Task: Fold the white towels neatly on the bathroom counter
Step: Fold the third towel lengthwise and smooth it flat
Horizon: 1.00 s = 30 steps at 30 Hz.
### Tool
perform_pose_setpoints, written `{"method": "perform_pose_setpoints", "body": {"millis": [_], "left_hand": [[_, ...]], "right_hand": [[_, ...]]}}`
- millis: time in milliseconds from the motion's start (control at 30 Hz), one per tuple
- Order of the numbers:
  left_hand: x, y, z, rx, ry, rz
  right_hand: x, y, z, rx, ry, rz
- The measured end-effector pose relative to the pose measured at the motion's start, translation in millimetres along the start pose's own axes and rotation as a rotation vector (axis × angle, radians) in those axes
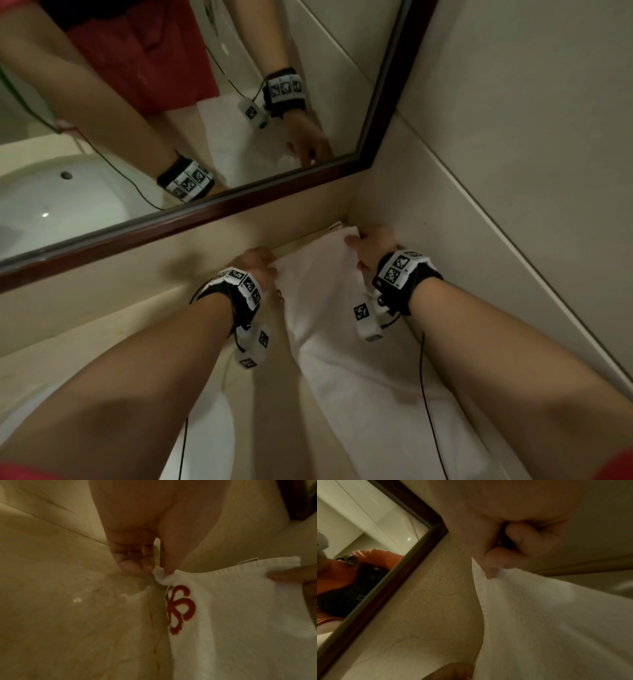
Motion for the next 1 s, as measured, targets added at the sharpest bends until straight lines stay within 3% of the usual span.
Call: {"method": "perform_pose_setpoints", "body": {"millis": [233, 433, 567, 733, 1000], "left_hand": [[7.9, 1.9, 2.9, -0.056, 0.078, -0.050], [20.8, 6.3, -4.6, -0.086, -0.121, -0.077], [26.2, 9.3, 1.9, -0.130, -0.313, -0.078], [20.9, -1.1, -1.7, -0.216, -0.411, -0.115], [15.5, 4.3, 7.0, -0.187, -0.404, -0.194]], "right_hand": [[2.0, 0.7, 10.1, 0.066, 0.130, 0.084], [-3.9, -3.1, 23.8, 0.213, 0.408, 0.264], [-4.4, 1.5, 33.6, 0.287, 0.566, 0.305], [-4.6, 10.5, 31.2, 0.123, 0.574, 0.295], [-12.2, 26.5, 50.7, 0.105, 0.527, 0.274]]}}
Point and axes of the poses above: each hand's wrist, its own y-axis towards the middle knuckle, its own z-axis out of the palm, x = y × z, the point moved 7 cm from there along y, towards the middle knuckle, and after that the axes turned 14 degrees about -y, right-handed, at the moved point
